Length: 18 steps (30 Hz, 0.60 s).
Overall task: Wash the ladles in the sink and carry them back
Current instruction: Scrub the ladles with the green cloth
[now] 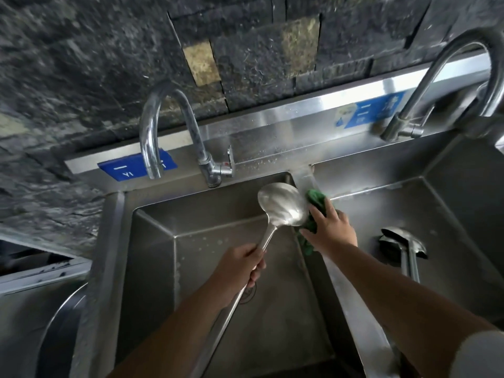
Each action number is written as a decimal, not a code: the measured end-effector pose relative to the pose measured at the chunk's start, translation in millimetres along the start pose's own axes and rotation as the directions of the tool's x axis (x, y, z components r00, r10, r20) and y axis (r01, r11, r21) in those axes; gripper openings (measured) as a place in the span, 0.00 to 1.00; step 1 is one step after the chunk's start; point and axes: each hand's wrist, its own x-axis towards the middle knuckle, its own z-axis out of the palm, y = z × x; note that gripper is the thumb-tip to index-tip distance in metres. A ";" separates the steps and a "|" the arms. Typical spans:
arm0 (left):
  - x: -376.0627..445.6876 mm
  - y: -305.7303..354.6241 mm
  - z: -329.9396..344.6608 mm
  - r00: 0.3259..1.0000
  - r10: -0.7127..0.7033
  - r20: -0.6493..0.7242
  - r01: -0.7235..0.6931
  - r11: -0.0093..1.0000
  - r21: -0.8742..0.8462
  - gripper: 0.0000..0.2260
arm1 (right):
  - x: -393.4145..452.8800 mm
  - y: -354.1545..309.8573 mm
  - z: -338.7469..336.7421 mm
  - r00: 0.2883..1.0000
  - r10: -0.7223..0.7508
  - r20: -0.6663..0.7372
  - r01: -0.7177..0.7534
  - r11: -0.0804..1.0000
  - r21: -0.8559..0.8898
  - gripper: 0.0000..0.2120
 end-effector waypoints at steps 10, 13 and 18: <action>-25.4 12.2 -1.9 0.999 0.036 -0.033 -0.035 0.999 0.034 0.10 | -27.1 17.6 -57.8 0.967 0.200 -0.157 -0.083 0.832 0.549 0.22; -35.9 19.0 0.2 0.998 0.045 -0.039 -0.045 0.999 -0.001 0.09 | -64.5 -5.1 -85.2 0.912 0.269 -0.311 0.046 0.685 0.727 0.26; -60.6 31.0 13.2 0.991 0.131 0.016 -0.131 0.991 0.020 0.07 | -108.5 -60.3 -112.7 0.804 0.058 -0.592 0.397 0.689 0.607 0.27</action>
